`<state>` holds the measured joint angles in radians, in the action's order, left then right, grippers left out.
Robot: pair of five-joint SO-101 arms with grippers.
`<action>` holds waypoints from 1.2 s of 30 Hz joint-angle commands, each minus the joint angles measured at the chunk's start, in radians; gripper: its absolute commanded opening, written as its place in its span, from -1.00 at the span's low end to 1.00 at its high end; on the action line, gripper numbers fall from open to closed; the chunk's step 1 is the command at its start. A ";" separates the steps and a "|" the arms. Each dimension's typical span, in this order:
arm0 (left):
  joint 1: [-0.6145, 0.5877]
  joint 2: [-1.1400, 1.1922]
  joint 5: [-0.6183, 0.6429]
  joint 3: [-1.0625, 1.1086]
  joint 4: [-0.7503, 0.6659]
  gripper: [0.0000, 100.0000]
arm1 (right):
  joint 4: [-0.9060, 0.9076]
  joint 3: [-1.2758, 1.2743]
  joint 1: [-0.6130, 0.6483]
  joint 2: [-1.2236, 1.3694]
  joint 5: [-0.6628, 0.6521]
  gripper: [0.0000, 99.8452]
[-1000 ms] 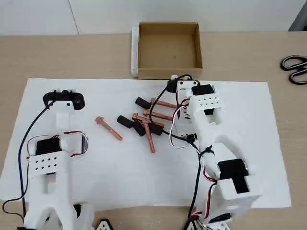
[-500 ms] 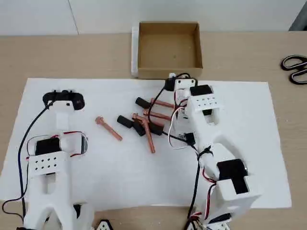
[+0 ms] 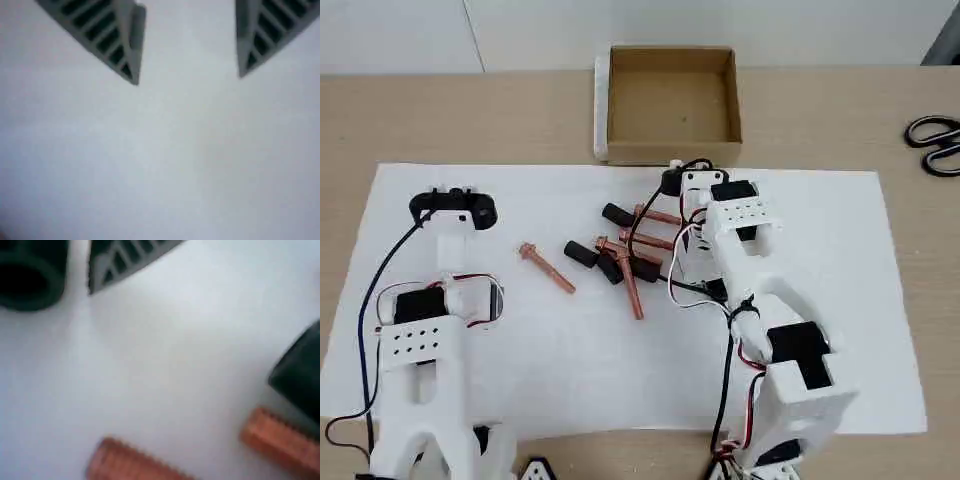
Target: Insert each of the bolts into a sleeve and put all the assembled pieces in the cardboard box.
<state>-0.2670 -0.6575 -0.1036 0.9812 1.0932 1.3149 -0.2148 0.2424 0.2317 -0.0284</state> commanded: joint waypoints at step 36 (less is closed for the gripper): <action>0.078 0.005 0.060 -0.295 0.140 -0.75 | 0.397 0.511 -0.140 -0.004 -0.009 -0.99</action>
<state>-0.2148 -0.6513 -0.0529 0.7480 1.2283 1.6955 0.2440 0.1074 0.2394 -0.0284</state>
